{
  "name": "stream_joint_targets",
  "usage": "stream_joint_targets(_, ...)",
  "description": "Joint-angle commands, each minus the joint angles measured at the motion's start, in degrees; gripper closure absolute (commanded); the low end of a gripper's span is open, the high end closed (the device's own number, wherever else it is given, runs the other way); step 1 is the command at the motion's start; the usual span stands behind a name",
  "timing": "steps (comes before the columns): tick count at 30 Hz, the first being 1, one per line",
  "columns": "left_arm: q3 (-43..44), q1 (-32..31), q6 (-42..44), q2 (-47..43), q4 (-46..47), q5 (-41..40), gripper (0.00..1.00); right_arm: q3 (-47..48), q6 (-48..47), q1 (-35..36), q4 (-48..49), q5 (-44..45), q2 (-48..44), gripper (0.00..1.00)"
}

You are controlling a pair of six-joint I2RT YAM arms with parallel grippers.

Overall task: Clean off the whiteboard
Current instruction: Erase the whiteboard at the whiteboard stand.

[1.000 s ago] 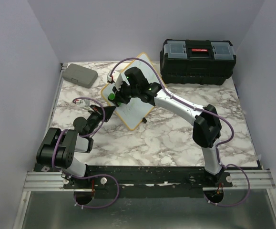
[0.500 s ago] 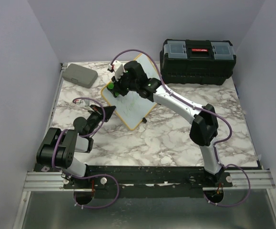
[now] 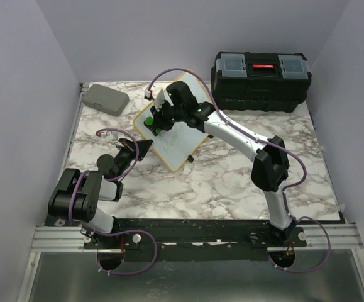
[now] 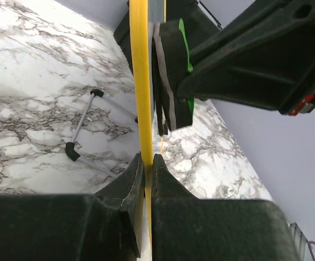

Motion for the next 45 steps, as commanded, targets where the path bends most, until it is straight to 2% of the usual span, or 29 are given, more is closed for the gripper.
stream_joint_targets(1,0.2,-1.0,1.8,0.9,2.1,3.6,1.0,-1.3,-2.3,0.6,-7.4,-6.0,0.3,0.99)
stream_joint_targets(7,0.3,-1.0,1.9,1.4,2.2,3.7,1.0,-5.0,-4.7,1.5,-5.6,-3.7,-2.4,0.99)
stream_joint_targets(12,0.6,-1.0,1.9,1.5,2.2,3.8,1.0,-7.0,-8.4,1.5,-5.4,2.3,-3.5,0.99)
stream_joint_targets(18,0.6,-1.0,2.0,1.6,2.1,3.9,1.0,-8.1,-6.8,1.2,-2.5,8.3,-4.9,0.99)
stream_joint_targets(28,0.3,-1.0,2.0,1.9,2.5,4.1,1.0,0.4,-1.1,0.0,-2.4,5.3,-0.2,0.99)
stream_joint_targets(34,0.4,-1.0,1.9,2.1,2.9,4.1,1.0,2.7,-2.5,0.6,-5.8,-2.8,2.2,0.99)
stream_joint_targets(45,0.9,-1.0,1.9,2.6,2.8,4.4,1.0,-4.6,-9.9,2.1,-7.9,-3.4,-1.5,0.99)
